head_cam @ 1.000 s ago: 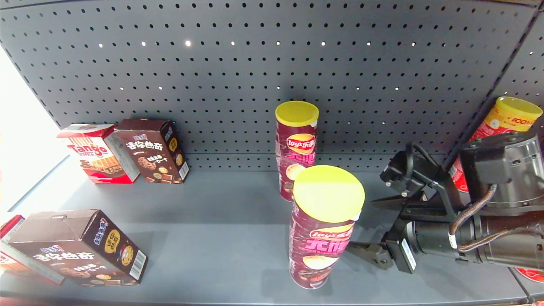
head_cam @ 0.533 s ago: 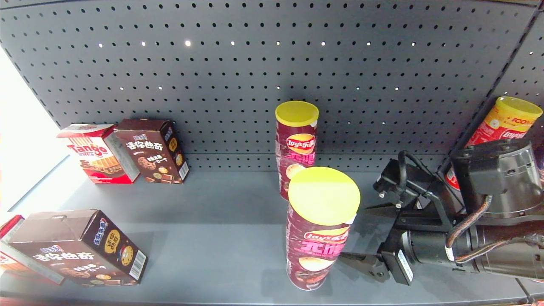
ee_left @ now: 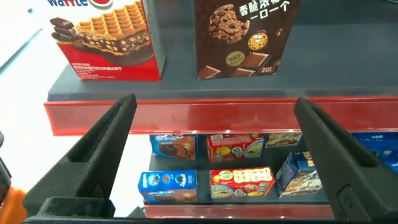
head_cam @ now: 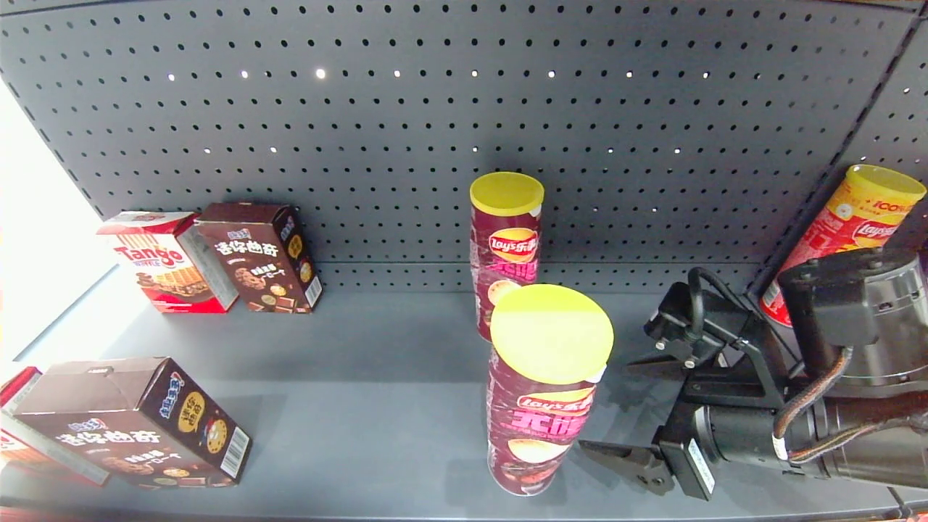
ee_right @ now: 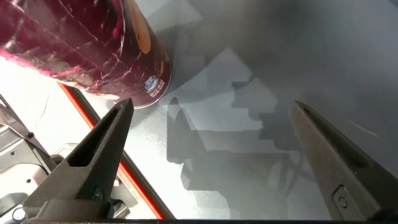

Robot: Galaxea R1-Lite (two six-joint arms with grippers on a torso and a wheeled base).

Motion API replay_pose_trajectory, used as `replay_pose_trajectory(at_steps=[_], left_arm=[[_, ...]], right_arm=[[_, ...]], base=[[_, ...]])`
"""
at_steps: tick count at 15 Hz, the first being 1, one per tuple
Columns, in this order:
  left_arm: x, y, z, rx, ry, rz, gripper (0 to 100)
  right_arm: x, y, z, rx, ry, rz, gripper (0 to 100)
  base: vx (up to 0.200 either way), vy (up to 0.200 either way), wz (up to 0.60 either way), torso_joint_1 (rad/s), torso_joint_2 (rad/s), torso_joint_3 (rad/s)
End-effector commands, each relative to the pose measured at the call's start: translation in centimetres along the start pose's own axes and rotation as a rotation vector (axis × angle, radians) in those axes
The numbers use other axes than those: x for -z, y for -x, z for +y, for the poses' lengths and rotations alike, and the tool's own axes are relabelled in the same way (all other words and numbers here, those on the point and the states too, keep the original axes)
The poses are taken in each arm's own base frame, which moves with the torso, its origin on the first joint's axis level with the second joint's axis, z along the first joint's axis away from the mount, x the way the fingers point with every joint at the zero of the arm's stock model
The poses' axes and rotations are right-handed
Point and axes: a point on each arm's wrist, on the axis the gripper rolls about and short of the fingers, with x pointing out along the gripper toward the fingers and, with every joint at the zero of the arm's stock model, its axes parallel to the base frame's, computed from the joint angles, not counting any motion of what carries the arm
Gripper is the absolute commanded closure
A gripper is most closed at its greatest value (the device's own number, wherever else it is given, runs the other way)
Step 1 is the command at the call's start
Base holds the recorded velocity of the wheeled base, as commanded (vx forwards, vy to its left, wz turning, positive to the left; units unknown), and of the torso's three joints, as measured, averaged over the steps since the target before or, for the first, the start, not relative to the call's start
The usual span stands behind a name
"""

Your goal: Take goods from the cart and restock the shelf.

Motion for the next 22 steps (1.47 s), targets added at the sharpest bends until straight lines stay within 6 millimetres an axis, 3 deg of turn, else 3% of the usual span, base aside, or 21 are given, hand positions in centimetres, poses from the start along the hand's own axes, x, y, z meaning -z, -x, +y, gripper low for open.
replay_pose_trajectory(at_steps=[1, 22], left_arm=[[0.0, 0.0, 0.0, 0.0, 0.0, 0.001, 0], [0.0, 0.0, 0.0, 0.0, 0.002, 0.001, 0]], right_arm=[[-0.1, 0.1, 0.1, -0.002, 0.004, -0.004, 0], [-0.8, -1.2, 0.8, -0.035, 0.019, -0.001, 0]], base=[[0.0, 0.0, 0.0, 0.0, 0.0, 0.0], [0.0, 0.0, 0.0, 0.0, 0.0, 0.0]])
